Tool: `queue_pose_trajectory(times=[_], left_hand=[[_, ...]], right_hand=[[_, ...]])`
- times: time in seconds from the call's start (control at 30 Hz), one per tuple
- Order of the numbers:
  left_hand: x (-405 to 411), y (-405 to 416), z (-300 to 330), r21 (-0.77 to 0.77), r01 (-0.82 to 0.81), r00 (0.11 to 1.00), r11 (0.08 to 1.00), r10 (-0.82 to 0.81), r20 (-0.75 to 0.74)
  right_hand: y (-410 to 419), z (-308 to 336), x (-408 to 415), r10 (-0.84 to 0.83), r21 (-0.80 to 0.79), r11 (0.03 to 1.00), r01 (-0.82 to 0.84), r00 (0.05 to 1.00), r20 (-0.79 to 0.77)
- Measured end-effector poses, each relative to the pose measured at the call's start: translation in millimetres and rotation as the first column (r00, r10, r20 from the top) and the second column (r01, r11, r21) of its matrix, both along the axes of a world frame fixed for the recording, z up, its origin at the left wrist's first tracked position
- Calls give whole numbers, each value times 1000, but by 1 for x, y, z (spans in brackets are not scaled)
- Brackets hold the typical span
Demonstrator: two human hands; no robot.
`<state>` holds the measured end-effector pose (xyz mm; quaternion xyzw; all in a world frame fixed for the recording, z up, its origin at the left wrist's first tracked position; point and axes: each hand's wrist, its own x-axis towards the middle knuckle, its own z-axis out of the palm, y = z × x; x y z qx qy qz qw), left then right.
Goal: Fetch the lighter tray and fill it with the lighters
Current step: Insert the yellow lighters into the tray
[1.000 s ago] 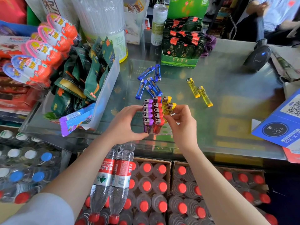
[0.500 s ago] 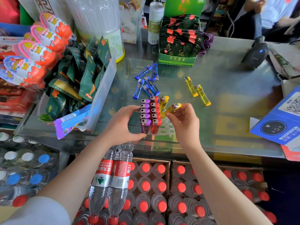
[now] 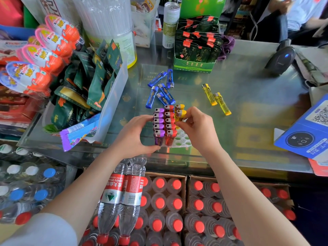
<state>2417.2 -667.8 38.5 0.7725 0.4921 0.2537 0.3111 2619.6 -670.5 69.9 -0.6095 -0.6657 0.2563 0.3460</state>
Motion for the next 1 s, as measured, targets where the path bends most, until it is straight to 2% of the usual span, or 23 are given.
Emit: queue_pose_trajectory(times=[0.13, 0.33, 0.6, 0.8, 1.0], left_hand=[[0, -1, 1, -9, -5, 1000, 1000, 5, -5], [0, -1, 1, -24, -7, 1000, 1000, 7, -11], [-1, 0, -1, -13, -1, 1000, 1000, 1, 8], [0, 0, 0, -23, -5, 1000, 1000, 5, 1], [0, 0, 0, -25, -9, 1000, 1000, 9, -9]], right_hand=[[2, 0, 0, 26, 43, 999, -28, 998, 52], [-7, -12, -9, -151, 163, 974, 157, 987, -50], [-7, -18, -11, -142, 305, 949, 79, 972, 188], [-1, -11, 1, -72, 193, 980, 57, 995, 74], [0, -8, 1, -25, 194, 981, 4, 994, 106]])
